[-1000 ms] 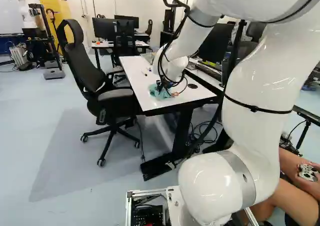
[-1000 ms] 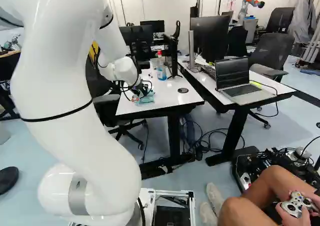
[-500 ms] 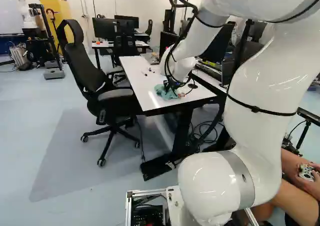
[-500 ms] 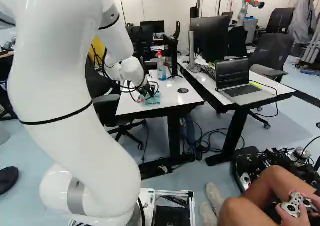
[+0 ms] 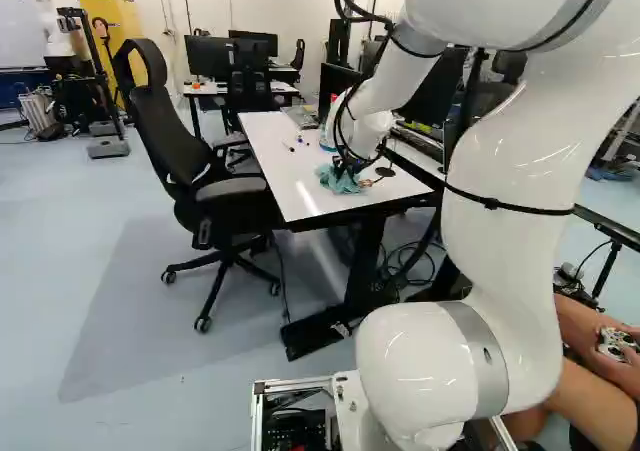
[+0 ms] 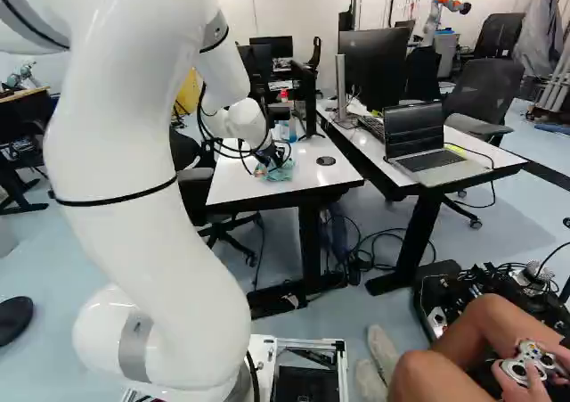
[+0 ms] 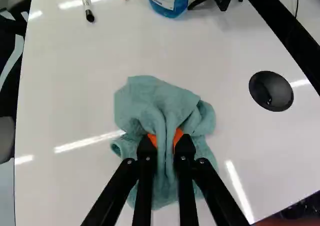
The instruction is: Clean the table with the green towel
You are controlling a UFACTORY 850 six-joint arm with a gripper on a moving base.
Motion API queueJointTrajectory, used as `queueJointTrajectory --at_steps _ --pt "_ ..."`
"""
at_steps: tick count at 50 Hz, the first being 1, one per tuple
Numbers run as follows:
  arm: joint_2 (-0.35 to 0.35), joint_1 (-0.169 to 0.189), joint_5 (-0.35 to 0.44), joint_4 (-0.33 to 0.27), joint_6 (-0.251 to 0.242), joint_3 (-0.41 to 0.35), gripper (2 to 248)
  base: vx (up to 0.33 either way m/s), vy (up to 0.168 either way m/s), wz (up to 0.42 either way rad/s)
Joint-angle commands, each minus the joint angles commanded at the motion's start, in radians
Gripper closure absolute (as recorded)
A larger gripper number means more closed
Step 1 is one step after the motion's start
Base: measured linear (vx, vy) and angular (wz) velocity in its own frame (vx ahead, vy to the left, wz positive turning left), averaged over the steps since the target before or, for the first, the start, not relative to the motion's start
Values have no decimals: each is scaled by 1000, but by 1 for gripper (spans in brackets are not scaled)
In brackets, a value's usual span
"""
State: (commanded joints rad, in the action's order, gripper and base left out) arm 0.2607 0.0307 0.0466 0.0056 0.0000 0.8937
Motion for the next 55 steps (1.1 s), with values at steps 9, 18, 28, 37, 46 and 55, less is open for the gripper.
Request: queueJointTrajectory --at_steps 9,18,28,37,46,55 --pt "37 -14 0 0 0 44 200 0 0 0" --pt "67 -35 0 0 0 82 200 0 0 0" --pt "94 -61 0 0 0 115 200 0 0 0" --pt "110 -87 0 0 0 135 200 0 0 0" --pt "115 -114 0 0 0 141 200 0 0 0" --pt "118 -140 0 0 0 145 200 0 0 0"
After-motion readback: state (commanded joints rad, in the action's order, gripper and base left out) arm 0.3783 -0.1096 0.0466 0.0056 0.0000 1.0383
